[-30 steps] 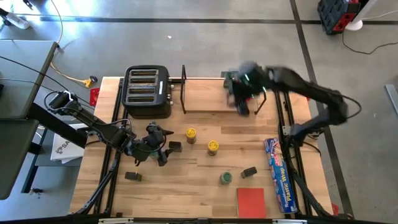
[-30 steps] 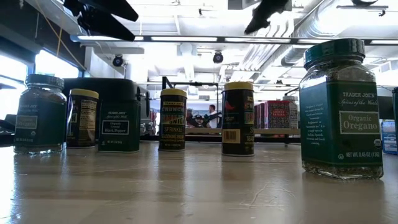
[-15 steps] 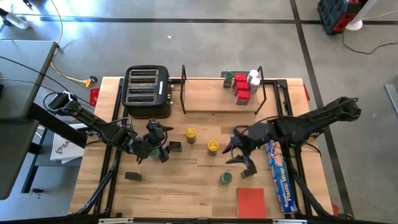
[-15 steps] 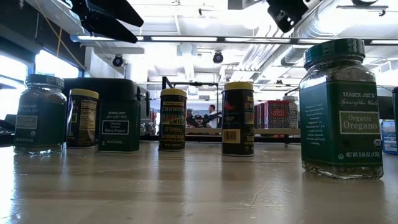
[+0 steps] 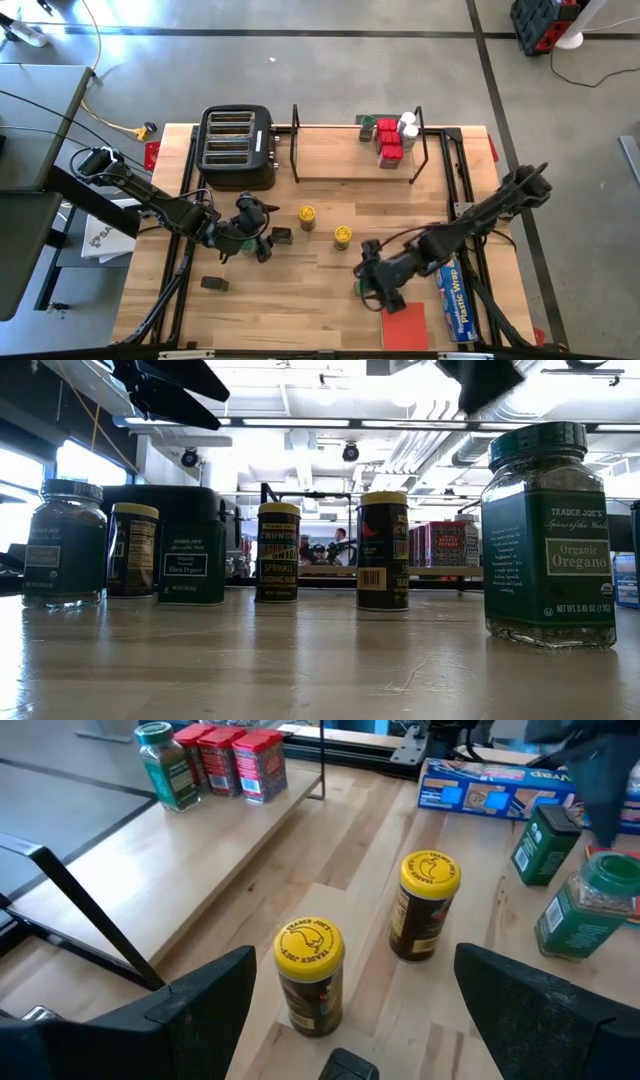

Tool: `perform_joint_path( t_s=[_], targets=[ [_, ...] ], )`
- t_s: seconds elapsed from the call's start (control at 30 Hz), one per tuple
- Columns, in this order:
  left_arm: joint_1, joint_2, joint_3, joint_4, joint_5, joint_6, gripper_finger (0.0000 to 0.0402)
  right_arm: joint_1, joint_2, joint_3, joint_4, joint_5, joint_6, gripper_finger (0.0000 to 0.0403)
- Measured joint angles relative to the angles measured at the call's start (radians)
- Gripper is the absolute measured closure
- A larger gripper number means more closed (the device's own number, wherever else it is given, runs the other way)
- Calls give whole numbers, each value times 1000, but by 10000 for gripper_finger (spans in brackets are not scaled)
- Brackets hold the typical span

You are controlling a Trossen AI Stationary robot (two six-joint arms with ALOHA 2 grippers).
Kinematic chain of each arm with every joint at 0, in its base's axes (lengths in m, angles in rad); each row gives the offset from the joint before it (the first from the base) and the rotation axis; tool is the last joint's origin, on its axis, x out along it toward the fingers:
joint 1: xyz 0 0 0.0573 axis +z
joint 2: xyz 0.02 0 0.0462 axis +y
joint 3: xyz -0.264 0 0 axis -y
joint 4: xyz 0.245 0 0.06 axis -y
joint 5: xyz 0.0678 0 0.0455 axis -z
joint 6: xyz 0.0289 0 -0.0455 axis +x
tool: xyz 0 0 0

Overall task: Shelf spices
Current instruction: Put the right green seasoning bottle on the shelf aligned with the other green seasoning bottle

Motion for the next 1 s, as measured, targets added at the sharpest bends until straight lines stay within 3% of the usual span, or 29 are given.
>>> perform_joint_path(
  t_s=[0.23,0.53,0.8,1.0],
  targets=[
    [-3,0,0,-1,11,0,64,3,89,28,-55,24,77,84],
    [-3,0,0,-1,26,0,64,3,96,27,-77,52,143,89],
    [-3,0,0,-3,28,0,64,13,137,27,-67,49,148,131],
    [-4,0,0,-4,29,0,64,16,140,40,-67,59,211,188]
  ],
)
